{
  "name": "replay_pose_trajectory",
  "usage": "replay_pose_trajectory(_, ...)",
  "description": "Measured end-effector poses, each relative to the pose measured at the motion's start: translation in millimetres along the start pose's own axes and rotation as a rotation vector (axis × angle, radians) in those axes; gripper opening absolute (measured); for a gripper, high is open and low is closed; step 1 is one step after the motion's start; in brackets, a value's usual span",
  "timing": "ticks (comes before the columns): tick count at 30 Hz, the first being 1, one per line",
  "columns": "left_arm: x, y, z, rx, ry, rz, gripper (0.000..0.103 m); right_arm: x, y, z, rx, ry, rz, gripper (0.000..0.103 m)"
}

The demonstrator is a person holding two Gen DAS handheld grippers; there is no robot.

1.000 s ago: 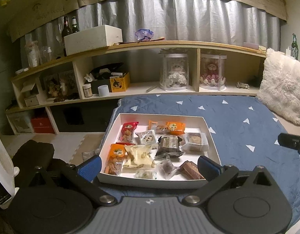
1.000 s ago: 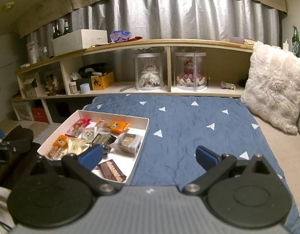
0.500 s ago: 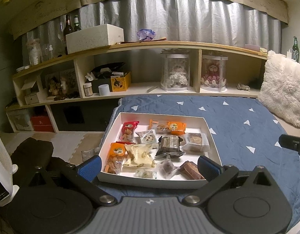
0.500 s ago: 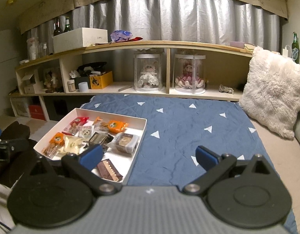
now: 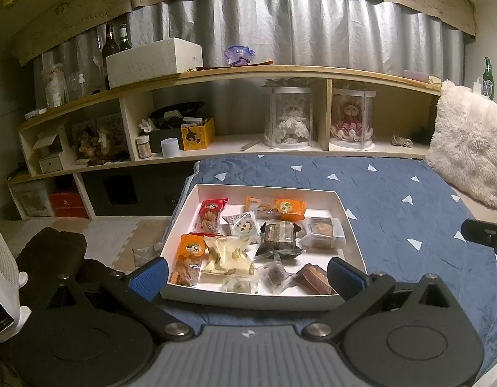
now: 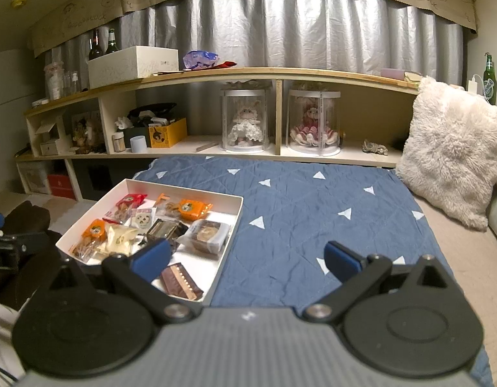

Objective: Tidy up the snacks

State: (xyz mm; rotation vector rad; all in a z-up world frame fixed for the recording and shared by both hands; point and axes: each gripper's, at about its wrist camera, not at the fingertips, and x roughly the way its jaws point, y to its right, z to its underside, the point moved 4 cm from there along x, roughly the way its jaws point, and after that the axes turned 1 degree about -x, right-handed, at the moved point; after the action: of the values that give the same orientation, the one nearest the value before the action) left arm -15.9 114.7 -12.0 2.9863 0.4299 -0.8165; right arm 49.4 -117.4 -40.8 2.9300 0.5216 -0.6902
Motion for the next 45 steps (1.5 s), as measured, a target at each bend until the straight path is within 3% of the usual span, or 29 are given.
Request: replay_pose_trajectory(45,1.5,1.5,1.9,-0.005,-0.004,0.001,0.103,0.2,-0.8,0.2,-0.002,-0.001,-0.001,0.102)
